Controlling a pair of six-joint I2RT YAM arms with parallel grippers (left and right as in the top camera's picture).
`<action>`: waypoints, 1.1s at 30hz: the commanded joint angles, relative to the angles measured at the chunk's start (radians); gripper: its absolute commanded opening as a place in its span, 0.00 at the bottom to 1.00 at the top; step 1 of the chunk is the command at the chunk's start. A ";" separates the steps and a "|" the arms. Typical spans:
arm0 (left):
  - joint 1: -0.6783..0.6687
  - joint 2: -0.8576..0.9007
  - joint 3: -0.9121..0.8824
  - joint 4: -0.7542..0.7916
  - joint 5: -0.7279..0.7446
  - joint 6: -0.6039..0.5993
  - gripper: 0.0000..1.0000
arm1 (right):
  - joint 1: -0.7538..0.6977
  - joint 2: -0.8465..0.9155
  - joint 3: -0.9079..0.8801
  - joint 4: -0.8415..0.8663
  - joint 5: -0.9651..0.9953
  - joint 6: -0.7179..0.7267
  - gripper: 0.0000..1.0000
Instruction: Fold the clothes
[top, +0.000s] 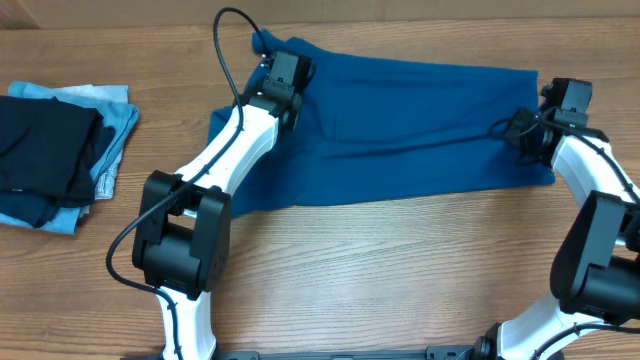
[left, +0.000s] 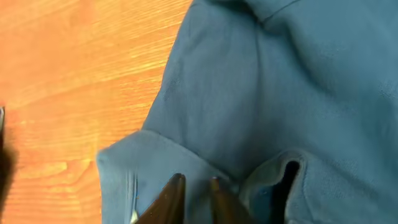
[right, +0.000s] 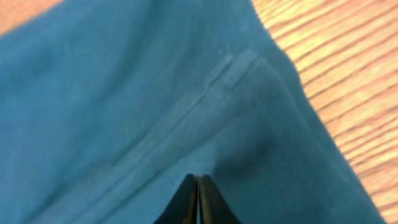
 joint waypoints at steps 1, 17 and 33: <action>0.002 -0.026 0.135 -0.193 0.047 -0.095 0.11 | 0.005 -0.005 -0.013 0.010 -0.025 -0.045 0.04; 0.061 -0.023 0.185 -0.728 0.377 -0.050 0.84 | 0.070 -0.005 -0.013 0.074 -0.098 -0.042 0.07; 0.050 -0.023 0.001 -0.444 0.226 -0.068 0.54 | 0.070 -0.005 -0.013 0.051 -0.098 -0.041 0.10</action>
